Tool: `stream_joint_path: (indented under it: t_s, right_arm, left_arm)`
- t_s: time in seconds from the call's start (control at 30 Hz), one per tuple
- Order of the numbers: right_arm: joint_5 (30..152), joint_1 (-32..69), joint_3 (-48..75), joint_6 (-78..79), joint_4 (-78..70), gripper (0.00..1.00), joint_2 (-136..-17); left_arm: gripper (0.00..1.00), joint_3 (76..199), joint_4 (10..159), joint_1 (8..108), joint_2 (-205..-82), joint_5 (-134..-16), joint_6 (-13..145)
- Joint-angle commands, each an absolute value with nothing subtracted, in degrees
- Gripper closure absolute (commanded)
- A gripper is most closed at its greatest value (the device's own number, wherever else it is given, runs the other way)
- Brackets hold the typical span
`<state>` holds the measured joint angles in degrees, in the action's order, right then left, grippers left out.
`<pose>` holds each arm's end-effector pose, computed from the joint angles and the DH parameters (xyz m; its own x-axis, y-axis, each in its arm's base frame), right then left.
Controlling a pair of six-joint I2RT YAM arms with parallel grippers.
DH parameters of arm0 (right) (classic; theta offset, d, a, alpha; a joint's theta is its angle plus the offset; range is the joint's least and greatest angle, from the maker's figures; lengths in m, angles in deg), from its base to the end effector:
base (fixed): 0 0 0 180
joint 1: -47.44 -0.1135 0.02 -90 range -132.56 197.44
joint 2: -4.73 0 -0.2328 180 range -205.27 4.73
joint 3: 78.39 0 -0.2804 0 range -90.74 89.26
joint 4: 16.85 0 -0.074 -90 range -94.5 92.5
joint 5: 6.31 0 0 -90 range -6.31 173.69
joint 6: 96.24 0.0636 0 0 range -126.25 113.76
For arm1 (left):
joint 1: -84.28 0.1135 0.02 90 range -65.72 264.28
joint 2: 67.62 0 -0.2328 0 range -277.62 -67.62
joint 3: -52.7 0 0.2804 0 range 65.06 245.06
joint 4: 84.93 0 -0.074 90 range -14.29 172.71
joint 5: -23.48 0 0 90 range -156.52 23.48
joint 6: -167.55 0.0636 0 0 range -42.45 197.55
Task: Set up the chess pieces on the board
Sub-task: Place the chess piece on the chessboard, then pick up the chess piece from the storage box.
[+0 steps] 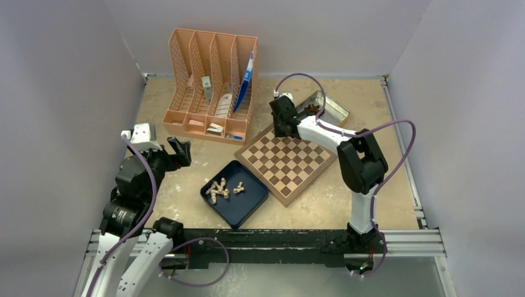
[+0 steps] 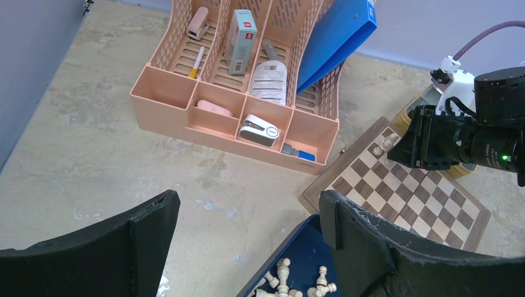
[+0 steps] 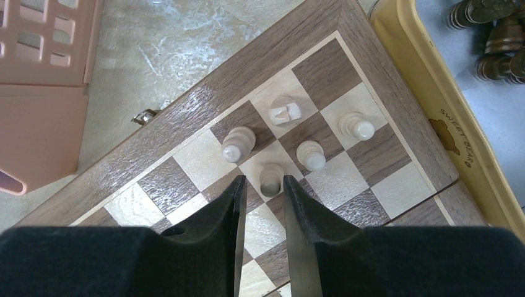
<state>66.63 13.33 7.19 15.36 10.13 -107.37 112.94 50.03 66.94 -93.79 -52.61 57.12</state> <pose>0.4001 0.2485 0.1493 -0.6749 -0.0320 -0.7373 -0.1236 0.9899 0.0701 0.1731 -0.0380 0.3474 -0.1926 -0.2948 -0.9359 -0.0034 0.9540 -0.2998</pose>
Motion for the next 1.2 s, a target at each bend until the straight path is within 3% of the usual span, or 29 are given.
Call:
stream_joint_path:
  t_s: [0.0, 0.43, 0.73, 1.17]
  right_arm:
    - [65.7, 13.5, 6.7, 16.2, 9.7, 0.69, -103.0]
    - [69.4, 11.8, 12.2, 16.3, 9.9, 0.68, -92.1]
    - [71.9, 0.7, 16.9, 17.4, 5.5, 0.69, -85.8]
    - [76.4, -13.8, 19.8, 20.8, -0.3, 0.69, -91.7]
  left_arm:
    - [0.17, 112.9, 51.5, 66.8, -93.9, -52.6, 57.0]
    - [0.17, 113.0, 51.4, 66.8, -95.0, -53.2, 57.0]
    - [0.17, 113.0, 51.2, 66.8, -95.1, -53.1, 56.9]
    - [0.16, 113.0, 51.4, 66.8, -95.5, -53.0, 57.2]
